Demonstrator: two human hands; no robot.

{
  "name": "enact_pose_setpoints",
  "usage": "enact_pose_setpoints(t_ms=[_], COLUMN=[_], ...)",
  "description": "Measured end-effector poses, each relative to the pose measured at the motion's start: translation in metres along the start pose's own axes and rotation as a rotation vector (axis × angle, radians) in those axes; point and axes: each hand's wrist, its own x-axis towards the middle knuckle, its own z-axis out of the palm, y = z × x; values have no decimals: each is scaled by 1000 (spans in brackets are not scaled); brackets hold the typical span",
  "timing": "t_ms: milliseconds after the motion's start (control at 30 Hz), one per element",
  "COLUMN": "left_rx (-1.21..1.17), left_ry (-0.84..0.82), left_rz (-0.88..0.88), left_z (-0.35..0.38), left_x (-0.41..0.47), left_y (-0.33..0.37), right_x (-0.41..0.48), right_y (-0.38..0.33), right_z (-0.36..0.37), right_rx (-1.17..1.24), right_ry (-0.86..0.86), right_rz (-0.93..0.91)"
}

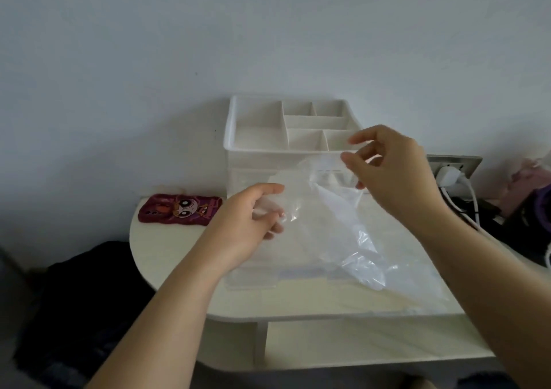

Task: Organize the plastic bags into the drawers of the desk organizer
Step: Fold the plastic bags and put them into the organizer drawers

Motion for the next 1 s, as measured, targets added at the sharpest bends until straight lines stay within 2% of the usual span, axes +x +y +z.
enact_pose_setpoints(t_ms=[67,167,233,400,533,600,667,767,867,933,1000], left_rx=[-34,5,105,471,751,895,933,830,826,837,887], left_ry=[6,10,22,90,202,260,302,131,-114,-226,-303], left_rz=[-19,-56,-68,-53,-14,39,112,174,38,-79,-125], left_z=[1,5,8,14,14,13,13,19,25,25,25], left_x=[1,3,5,7,8,6,5,7,11,16,20], left_y=[-2,-3,-4,-9,-8,-4,3,5,-5,-9,-11], right_x=[-17,-36,-38,-31,-25,-23,-20,-16,-14,-13,-14], right_y=[0,10,24,39,42,42,40,34,30,30,31], right_z=[11,36,46,56,60,63,64,67,63,57,55], right_rx=[-49,-307,-402,-411,-412,-423,-432,-407,-438,-514,-612], right_ry=[-42,-388,-527,-705,-786,-814,-828,-893,-845,-757,-759], right_rz=[-144,-193,-176,-99,-72,-62,-59,-55,-99,-116,-109])
